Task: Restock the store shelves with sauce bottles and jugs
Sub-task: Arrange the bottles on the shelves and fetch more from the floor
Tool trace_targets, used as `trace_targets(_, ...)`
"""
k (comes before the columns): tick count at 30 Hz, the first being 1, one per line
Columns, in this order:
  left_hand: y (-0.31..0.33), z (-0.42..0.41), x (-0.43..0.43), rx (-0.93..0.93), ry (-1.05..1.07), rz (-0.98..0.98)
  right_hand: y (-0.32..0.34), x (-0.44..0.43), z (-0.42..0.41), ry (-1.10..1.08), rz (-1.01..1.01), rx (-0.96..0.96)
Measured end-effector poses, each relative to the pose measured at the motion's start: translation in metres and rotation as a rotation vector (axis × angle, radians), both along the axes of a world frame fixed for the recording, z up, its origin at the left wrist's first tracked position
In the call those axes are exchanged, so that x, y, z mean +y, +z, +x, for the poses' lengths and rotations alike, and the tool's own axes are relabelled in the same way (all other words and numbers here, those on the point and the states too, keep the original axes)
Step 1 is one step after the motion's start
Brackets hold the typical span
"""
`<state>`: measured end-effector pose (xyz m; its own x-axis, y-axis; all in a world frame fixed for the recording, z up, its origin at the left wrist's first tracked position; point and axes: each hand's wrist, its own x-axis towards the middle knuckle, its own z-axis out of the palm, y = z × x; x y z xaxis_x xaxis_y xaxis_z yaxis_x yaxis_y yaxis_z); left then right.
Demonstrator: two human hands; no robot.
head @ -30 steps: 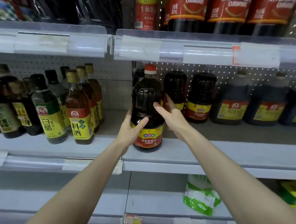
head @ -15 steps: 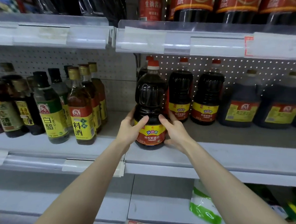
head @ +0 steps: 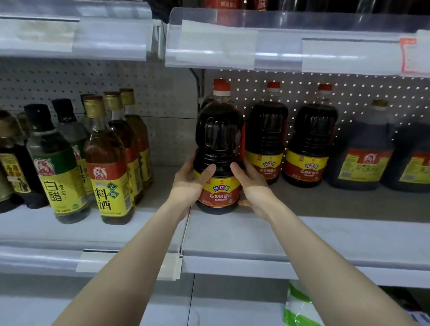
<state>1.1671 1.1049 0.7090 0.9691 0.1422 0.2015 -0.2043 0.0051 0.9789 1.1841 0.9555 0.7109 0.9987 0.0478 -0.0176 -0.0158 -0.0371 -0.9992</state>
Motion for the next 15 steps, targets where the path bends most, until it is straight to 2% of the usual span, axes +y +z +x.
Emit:
trace_targets(8, 0.001, 0.015, 0.003, -0.001, 0.017, 0.096, 0.001, 0.003, 0.013, -0.019, -0.078, -0.014)
trace_targets(15, 0.002, 0.015, 0.003, 0.001, 0.018, 0.093, 0.001, 0.003, 0.014, -0.037, -0.082, 0.005)
